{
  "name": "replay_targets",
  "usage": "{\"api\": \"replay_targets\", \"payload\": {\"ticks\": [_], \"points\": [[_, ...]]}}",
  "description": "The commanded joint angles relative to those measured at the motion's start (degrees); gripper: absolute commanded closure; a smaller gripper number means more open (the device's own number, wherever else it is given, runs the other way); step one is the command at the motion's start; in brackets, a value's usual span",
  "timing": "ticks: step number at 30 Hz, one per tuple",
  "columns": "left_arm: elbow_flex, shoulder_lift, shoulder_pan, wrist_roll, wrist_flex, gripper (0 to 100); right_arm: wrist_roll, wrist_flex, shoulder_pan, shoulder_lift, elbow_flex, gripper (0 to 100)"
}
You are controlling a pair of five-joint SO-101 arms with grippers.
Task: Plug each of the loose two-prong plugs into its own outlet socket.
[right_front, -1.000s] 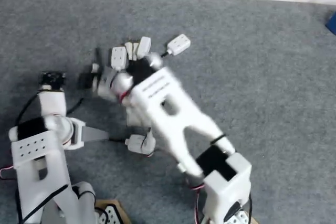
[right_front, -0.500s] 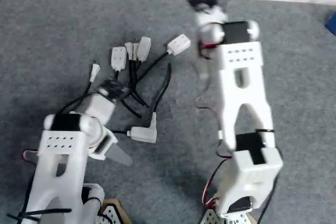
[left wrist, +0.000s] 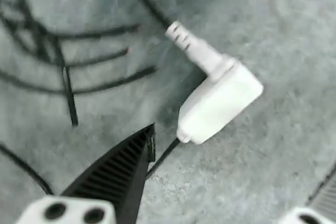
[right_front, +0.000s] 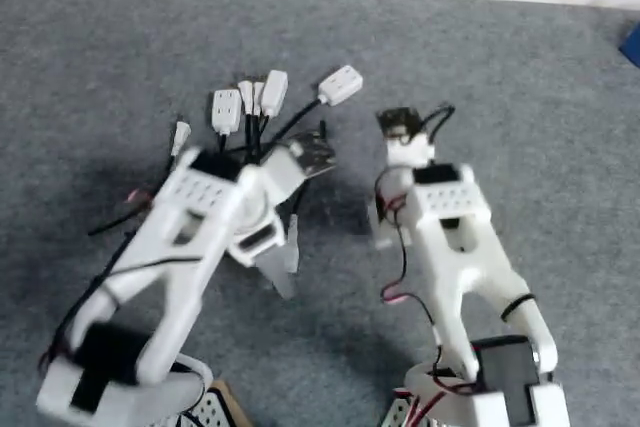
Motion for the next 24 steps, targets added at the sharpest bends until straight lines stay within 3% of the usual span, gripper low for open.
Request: {"api": "replay_targets", "payload": {"ticks": [1,9,24], "points": [[-11.5,8.5,2.6,-5.4,7.1,52,-0.6,-3.6,-0.7,-3.1,2.8,61.2],[-12.4,19.3,0.5,-7.9,7.0,68,-0.5,-3.7,-0.7,-3.3,3.1,61.2],[-13.8,23.7,0.9,-8.1,6.9,84,-0.4,-3.7,-0.8,-3.3,3.1,61.2]]}}
